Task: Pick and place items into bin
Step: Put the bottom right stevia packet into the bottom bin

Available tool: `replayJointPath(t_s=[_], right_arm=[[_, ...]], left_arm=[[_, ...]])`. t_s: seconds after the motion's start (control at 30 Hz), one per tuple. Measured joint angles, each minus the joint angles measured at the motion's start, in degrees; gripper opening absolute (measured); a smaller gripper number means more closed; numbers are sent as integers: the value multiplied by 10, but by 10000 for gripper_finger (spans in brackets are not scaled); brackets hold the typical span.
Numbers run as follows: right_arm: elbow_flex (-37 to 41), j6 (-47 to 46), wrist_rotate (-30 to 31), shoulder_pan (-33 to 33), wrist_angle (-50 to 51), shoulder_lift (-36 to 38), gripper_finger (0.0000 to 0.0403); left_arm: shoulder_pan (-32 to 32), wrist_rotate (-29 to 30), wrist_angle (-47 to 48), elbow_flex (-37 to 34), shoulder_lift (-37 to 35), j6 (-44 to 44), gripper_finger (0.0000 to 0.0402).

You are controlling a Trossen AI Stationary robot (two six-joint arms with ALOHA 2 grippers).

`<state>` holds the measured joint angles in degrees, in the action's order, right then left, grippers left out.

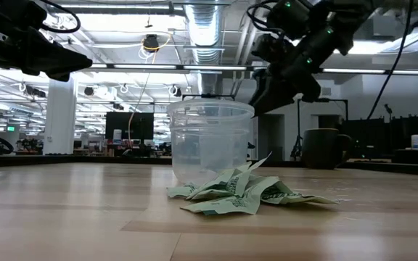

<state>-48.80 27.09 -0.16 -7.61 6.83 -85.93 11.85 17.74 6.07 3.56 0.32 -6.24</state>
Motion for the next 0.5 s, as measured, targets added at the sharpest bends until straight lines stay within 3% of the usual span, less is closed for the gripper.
replayJointPath(t_s=[0.5], right_arm=[[-35, 0, 0, 1, 32, -81, 113]], left_arm=[[0, 0, 0, 0, 0, 0, 84]])
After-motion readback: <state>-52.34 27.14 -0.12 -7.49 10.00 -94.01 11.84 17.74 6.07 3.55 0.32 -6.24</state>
